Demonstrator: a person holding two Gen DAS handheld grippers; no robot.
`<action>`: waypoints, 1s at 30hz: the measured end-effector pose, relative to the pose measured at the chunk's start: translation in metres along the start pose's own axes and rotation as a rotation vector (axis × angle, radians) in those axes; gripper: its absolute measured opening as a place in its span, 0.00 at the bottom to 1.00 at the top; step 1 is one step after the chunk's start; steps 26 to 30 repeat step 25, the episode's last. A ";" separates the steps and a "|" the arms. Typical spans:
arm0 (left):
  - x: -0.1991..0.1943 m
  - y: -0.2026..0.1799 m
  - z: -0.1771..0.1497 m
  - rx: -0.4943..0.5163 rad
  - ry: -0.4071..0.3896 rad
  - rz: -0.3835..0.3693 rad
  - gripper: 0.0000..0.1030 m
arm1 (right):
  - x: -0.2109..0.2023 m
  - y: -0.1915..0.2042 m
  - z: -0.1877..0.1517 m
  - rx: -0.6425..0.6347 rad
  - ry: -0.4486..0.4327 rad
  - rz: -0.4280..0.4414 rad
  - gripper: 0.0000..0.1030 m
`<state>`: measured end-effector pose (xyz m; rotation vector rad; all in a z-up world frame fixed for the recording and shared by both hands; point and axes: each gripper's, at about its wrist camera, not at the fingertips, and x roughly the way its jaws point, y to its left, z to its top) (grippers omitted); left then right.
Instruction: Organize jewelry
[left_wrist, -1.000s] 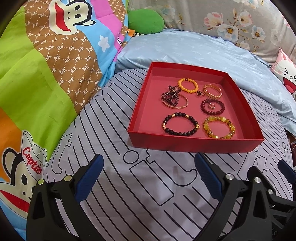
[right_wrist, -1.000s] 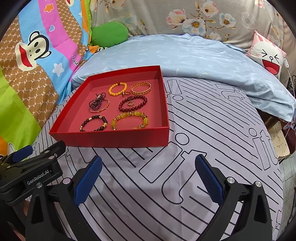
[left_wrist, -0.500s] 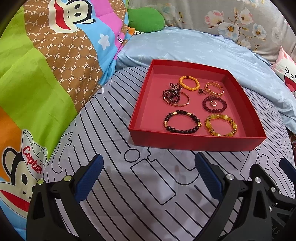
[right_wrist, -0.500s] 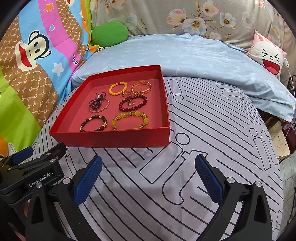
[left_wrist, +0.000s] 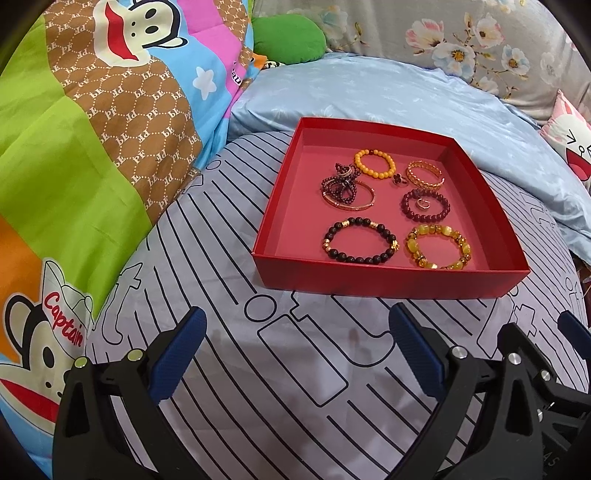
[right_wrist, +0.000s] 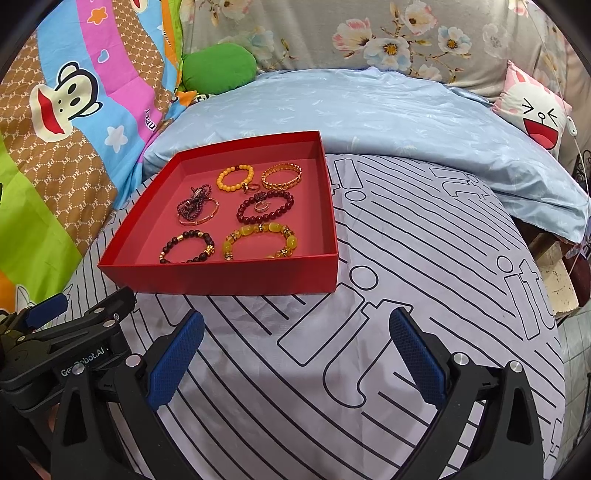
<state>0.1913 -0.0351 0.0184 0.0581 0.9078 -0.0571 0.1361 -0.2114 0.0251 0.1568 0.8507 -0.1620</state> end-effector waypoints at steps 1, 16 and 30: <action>0.000 0.000 0.000 0.000 0.000 0.000 0.92 | 0.000 0.000 0.000 0.000 0.000 0.000 0.94; 0.000 0.000 0.000 0.001 -0.003 0.000 0.92 | 0.000 0.000 0.000 0.002 -0.001 0.001 0.94; -0.003 -0.001 0.000 0.007 -0.020 0.002 0.92 | 0.001 -0.002 0.001 0.006 -0.002 -0.001 0.94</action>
